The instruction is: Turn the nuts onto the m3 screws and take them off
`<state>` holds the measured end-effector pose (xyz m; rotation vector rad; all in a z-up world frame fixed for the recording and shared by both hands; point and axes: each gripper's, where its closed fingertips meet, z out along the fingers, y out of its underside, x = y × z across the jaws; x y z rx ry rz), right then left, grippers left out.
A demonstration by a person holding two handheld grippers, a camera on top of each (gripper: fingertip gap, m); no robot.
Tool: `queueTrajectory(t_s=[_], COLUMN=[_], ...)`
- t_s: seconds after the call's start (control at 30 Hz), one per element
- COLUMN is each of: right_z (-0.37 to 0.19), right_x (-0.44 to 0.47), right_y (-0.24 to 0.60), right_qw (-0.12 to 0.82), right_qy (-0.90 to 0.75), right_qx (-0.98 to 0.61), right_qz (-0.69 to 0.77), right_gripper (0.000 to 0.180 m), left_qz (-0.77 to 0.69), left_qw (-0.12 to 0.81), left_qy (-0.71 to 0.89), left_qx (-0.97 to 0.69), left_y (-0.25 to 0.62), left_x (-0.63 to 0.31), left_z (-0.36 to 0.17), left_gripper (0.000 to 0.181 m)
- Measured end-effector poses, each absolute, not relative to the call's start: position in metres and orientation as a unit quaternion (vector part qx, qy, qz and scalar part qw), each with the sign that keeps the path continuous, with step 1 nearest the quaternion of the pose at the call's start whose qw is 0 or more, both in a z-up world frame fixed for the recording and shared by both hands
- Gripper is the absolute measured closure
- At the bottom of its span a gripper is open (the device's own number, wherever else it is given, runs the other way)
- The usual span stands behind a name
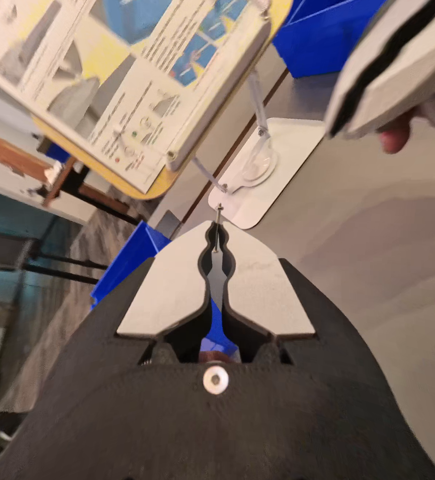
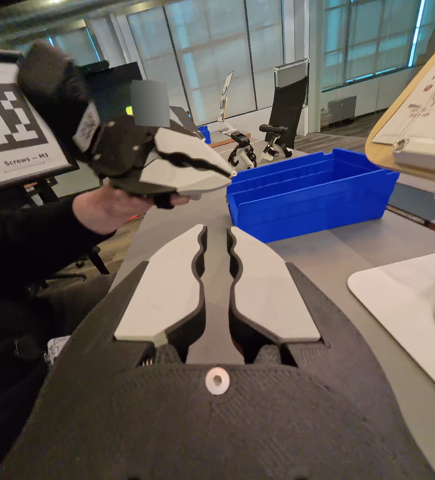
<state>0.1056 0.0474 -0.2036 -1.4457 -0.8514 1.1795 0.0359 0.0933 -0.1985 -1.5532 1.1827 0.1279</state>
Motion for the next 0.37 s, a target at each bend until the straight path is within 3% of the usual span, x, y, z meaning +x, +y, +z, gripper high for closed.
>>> queueTrajectory(t_s=[0.37], right_z=[-0.227], right_x=[0.093], right_y=[0.058], right_qw=[0.496], right_qy=[-0.339], right_qx=[-0.632], right_qz=[0.491], right_gripper=[0.164], left_qz=[0.122], left_qw=[0.556], left_qy=[0.594], left_qx=[-0.568], left_y=[0.069], left_x=[0.086], left_z=[-0.233], left_gripper=[0.179])
